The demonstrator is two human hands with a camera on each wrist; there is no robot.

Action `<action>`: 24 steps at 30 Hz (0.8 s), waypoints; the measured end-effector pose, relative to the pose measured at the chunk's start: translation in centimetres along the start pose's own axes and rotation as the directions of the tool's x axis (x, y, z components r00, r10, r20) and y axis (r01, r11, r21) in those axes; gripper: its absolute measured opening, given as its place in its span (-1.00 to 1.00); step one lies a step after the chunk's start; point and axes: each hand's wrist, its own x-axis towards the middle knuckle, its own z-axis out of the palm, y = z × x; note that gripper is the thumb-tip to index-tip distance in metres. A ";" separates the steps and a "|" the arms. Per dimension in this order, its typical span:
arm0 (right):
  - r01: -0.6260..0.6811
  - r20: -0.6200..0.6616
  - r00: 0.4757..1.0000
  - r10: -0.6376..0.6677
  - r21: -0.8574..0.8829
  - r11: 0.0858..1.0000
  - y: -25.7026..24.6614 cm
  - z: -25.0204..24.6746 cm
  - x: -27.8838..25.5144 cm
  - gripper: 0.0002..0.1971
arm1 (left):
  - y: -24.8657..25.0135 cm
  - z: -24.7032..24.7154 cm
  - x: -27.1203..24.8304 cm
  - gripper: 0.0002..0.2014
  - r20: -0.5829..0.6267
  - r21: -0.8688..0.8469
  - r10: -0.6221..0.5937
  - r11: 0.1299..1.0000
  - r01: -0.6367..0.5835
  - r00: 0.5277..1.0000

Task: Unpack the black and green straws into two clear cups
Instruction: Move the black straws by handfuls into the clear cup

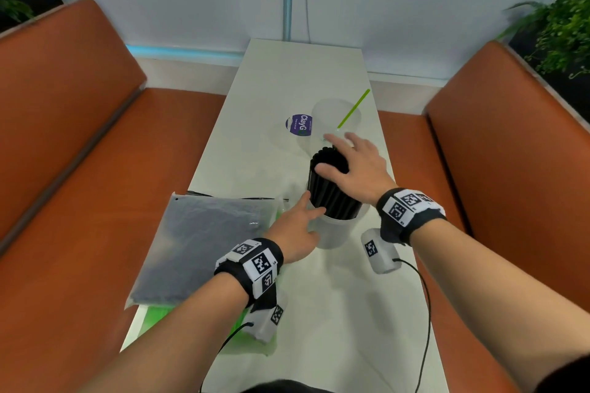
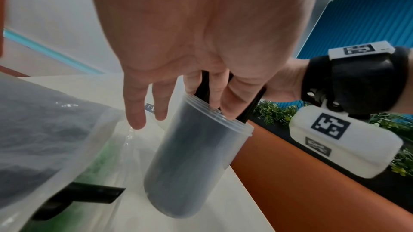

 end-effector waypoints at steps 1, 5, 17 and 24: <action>0.026 0.072 0.997 -0.017 -0.126 0.992 -0.3 0.4 0.3 -0.24 | 0.0 0.0 0.0 -0.39 -0.003 0.000 0.003 1.000 -0.003 1.000; 0.127 0.088 0.991 -0.104 -0.319 0.939 -1.8 2.0 0.8 -0.40 | 0.1 -0.1 -0.1 -0.41 -0.012 0.003 0.009 1.000 -0.009 1.000; 0.035 -0.213 0.975 -0.062 -0.126 0.991 -2.4 0.3 0.3 -0.44 | -1.2 -0.8 0.0 -0.54 -0.182 -0.125 -0.022 0.992 -0.001 0.983; 0.287 -0.346 0.925 -0.156 0.369 0.884 -6.8 1.5 -1.3 -0.86 | -4.6 -1.0 -0.6 -0.41 -0.322 -0.014 -0.242 0.968 0.251 0.915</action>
